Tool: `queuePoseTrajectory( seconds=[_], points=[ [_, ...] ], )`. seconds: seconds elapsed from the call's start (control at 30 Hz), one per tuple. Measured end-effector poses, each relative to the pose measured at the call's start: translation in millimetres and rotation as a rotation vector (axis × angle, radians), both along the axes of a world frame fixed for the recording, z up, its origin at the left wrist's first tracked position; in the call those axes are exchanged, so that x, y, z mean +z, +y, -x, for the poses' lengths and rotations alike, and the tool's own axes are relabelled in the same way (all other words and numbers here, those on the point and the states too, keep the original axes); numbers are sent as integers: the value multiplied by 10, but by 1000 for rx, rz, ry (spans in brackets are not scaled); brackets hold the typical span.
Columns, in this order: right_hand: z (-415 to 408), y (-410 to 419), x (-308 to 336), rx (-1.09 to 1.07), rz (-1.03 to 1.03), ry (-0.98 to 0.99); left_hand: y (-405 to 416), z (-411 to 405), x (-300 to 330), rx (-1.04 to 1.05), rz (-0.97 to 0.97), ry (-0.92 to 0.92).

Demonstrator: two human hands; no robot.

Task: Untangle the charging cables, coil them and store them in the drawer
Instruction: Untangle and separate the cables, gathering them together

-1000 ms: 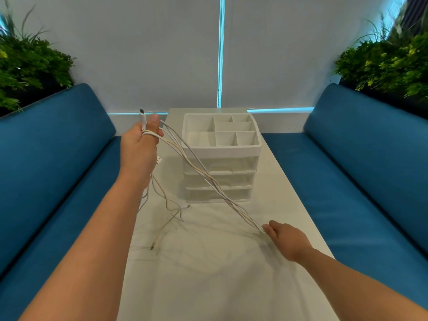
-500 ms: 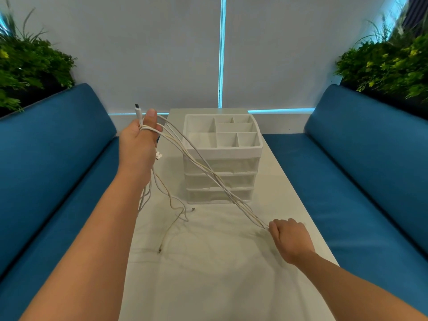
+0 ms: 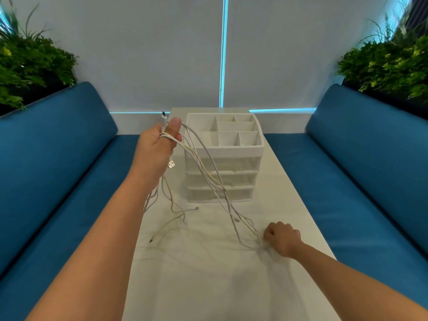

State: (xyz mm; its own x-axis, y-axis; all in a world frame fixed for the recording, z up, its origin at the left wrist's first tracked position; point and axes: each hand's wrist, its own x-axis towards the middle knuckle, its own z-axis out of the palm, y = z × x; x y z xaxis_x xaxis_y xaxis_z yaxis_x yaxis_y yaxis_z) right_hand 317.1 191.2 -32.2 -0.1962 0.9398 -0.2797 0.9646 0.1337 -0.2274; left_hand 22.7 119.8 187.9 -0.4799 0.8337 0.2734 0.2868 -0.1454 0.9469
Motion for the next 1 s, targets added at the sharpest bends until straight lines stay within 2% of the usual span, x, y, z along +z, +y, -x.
queuePoseTrajectory(
  seconds=[0.07,0.2,0.3,0.37,0.43,0.53,0.7,0.87,1.0],
  points=[
    [101,78,203,-18,-55,150,-18,0,-23,-29,16,13],
    [524,149,1078,-118,-218,786,-58,-34,-79,-100,44,49],
    [917,28,1851,63,-165,1087,-60,-102,-151,-176,58,86],
    [1135,-93,2191,290,-106,1109,-50,-171,-182,-217,49,93],
    [1296,-172,2319,466,-89,982,-33,-217,-209,-247,38,86],
    [1415,-188,2286,546,-79,866,-12,-198,-290,-225,47,60],
    [1379,-189,2123,454,53,858,-4,-126,-410,-187,54,58],
    [1308,-145,2046,336,335,1029,24,-121,-398,-212,52,28],
    [1355,-158,2061,227,273,1075,66,-171,-404,-280,85,89]
  ],
)
